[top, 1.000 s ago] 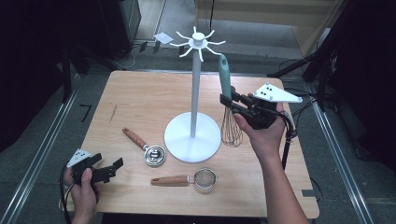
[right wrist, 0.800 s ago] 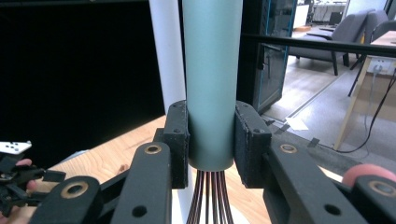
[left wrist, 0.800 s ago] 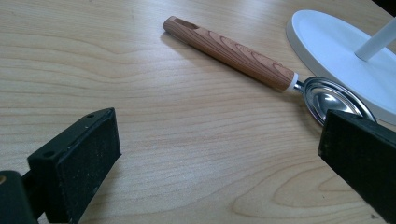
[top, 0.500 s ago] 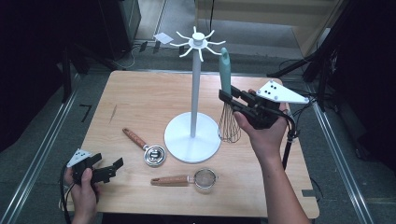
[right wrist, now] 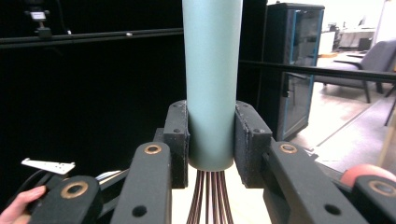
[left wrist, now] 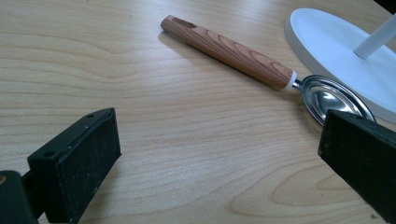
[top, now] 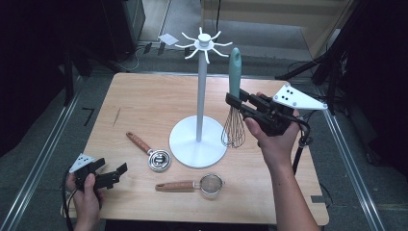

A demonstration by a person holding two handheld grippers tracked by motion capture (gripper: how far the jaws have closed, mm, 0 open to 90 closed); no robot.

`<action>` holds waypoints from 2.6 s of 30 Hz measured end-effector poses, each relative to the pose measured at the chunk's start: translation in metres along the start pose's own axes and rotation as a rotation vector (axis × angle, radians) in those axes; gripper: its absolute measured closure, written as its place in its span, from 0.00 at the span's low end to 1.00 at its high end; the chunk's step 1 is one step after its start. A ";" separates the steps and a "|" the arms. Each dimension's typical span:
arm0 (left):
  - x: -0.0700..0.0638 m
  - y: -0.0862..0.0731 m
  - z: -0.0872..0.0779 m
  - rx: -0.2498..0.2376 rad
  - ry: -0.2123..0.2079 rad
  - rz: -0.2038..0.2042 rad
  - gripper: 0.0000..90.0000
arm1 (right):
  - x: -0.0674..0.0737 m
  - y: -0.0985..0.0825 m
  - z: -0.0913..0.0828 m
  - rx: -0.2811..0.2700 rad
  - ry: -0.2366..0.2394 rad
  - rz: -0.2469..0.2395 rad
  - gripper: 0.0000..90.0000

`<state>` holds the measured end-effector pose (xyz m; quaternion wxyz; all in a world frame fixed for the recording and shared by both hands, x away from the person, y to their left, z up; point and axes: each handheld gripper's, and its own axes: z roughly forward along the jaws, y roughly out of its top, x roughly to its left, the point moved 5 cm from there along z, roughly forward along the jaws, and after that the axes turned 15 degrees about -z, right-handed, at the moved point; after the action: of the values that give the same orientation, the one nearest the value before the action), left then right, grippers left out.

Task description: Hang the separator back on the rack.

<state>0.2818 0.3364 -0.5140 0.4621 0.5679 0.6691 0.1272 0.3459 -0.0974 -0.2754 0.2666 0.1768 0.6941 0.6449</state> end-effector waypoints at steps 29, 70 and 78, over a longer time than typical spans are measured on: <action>0.000 0.000 0.000 0.003 -0.001 -0.001 0.00 | 0.001 -0.009 0.029 0.040 0.019 0.016 0.79; 0.000 0.000 0.002 0.012 0.009 0.000 0.00 | -0.005 0.019 0.056 0.043 -0.206 -0.134 1.00; 0.000 0.000 0.002 0.012 0.009 -0.002 0.00 | 0.009 0.024 0.056 0.031 -0.180 -0.160 1.00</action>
<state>0.2832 0.3358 -0.5152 0.4561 0.5693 0.6725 0.1251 0.3695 -0.0445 -0.2547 0.3755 0.1822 0.6892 0.5923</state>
